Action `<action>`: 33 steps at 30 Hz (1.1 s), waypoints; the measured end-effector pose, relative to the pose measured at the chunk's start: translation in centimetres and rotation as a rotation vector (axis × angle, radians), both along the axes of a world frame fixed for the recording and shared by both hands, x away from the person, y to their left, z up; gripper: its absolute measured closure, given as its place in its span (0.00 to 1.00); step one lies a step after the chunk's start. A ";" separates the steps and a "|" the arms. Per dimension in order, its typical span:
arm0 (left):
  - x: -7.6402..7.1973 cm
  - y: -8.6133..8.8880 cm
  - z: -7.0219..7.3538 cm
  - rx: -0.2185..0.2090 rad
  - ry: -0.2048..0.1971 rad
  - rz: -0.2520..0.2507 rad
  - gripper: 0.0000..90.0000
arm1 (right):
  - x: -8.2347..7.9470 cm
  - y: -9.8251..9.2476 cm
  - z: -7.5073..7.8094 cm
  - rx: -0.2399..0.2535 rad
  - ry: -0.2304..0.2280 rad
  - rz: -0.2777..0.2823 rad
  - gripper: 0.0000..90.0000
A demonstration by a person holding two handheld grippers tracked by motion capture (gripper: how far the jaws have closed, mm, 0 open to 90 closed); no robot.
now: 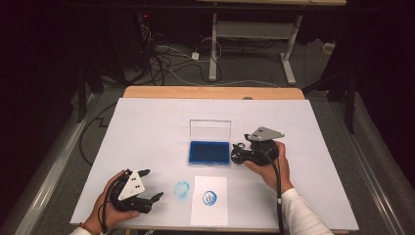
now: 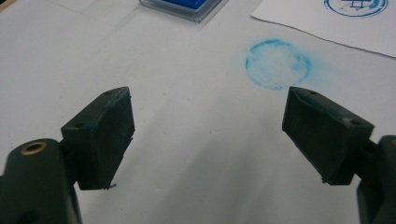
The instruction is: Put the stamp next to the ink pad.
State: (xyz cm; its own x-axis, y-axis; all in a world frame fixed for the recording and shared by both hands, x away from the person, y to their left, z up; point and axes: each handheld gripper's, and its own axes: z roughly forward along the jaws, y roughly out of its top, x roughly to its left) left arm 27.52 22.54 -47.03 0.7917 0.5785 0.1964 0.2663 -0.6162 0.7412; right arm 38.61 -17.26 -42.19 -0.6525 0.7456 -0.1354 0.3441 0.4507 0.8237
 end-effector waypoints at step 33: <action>0.1 0.1 0.0 -0.004 0.003 0.001 0.18 | -1.0 0.4 1.4 0.030 -0.068 -0.018 0.19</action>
State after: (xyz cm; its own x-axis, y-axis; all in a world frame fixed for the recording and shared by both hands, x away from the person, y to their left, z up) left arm 27.59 22.68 -47.01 0.7920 0.5796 0.1919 0.2688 -0.6133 0.7427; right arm 37.62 -16.90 -40.83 -0.6289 0.7616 -0.1563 0.2944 0.4193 0.8588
